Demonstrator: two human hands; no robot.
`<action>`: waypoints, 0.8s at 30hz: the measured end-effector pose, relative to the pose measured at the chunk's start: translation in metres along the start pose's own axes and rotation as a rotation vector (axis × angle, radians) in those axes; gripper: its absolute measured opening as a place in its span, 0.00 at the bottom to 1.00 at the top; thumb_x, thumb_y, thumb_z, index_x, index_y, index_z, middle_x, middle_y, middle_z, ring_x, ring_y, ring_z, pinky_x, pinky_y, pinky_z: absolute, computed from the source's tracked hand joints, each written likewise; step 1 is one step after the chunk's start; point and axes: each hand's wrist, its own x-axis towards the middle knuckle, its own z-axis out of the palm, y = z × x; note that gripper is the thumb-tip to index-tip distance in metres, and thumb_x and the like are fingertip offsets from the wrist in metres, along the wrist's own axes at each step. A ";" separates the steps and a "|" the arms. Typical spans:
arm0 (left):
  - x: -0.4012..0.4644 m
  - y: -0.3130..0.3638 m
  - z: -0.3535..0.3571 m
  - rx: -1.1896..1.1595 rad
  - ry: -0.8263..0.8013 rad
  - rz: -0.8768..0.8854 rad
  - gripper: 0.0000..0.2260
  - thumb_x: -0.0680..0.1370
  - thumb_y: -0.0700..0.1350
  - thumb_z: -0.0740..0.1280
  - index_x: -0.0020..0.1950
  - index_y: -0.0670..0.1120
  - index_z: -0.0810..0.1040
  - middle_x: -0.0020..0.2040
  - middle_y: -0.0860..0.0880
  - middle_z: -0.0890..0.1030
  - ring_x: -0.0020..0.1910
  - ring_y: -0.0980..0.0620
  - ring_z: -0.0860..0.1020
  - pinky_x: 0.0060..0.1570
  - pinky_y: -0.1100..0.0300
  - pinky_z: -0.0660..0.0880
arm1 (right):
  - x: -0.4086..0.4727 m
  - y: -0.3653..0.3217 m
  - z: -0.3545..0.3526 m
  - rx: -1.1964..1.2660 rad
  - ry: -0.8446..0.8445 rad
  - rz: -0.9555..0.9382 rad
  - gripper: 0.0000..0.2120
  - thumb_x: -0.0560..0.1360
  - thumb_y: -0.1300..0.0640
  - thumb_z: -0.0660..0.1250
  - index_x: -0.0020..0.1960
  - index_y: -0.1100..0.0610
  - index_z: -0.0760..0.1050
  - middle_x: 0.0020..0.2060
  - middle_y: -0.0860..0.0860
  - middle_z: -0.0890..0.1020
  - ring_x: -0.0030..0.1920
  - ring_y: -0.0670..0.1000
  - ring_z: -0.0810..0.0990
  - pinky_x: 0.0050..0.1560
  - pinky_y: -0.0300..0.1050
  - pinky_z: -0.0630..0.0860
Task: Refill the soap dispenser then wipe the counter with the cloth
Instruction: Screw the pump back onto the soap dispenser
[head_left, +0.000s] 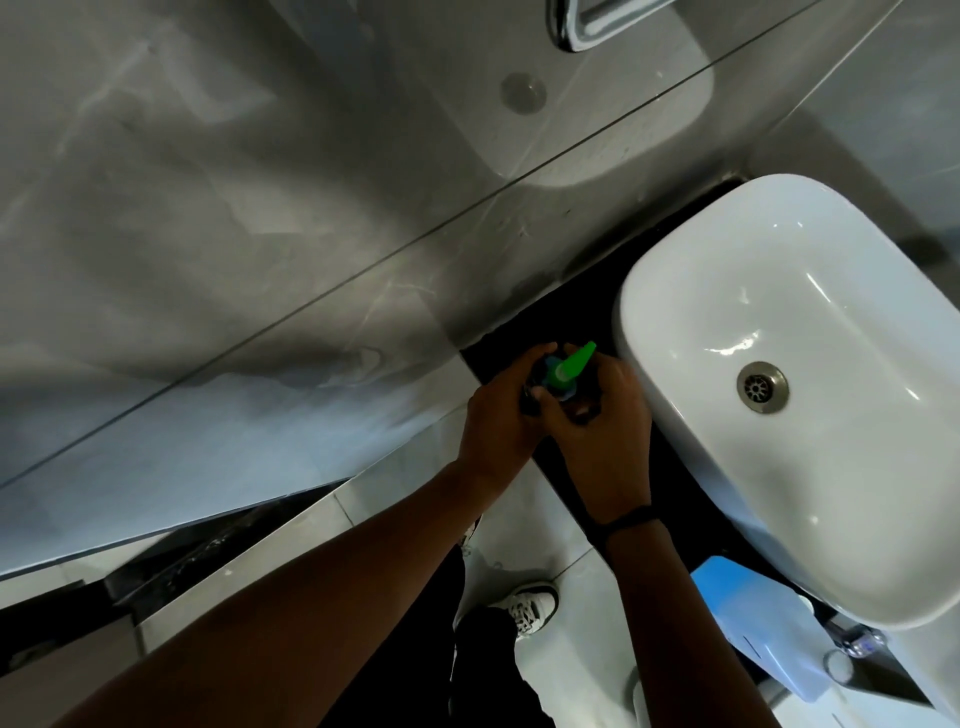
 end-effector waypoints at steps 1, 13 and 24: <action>0.000 0.000 0.000 -0.017 0.004 0.000 0.28 0.81 0.51 0.76 0.79 0.47 0.75 0.66 0.50 0.85 0.66 0.53 0.84 0.64 0.60 0.82 | -0.001 0.001 0.000 0.002 0.015 0.000 0.15 0.73 0.55 0.78 0.55 0.59 0.78 0.49 0.51 0.79 0.49 0.49 0.78 0.47 0.34 0.72; 0.000 0.002 0.001 -0.053 0.016 0.005 0.33 0.78 0.62 0.73 0.78 0.46 0.75 0.63 0.47 0.87 0.61 0.49 0.86 0.60 0.54 0.84 | -0.001 -0.001 -0.007 0.193 -0.044 -0.026 0.28 0.72 0.62 0.71 0.70 0.47 0.74 0.66 0.48 0.80 0.68 0.52 0.78 0.65 0.58 0.79; -0.001 0.006 0.000 -0.042 0.047 0.020 0.28 0.79 0.69 0.69 0.74 0.56 0.77 0.56 0.66 0.83 0.57 0.68 0.83 0.55 0.69 0.80 | 0.006 0.001 -0.007 0.024 -0.102 -0.013 0.33 0.74 0.47 0.77 0.75 0.48 0.70 0.67 0.48 0.76 0.70 0.52 0.74 0.69 0.53 0.75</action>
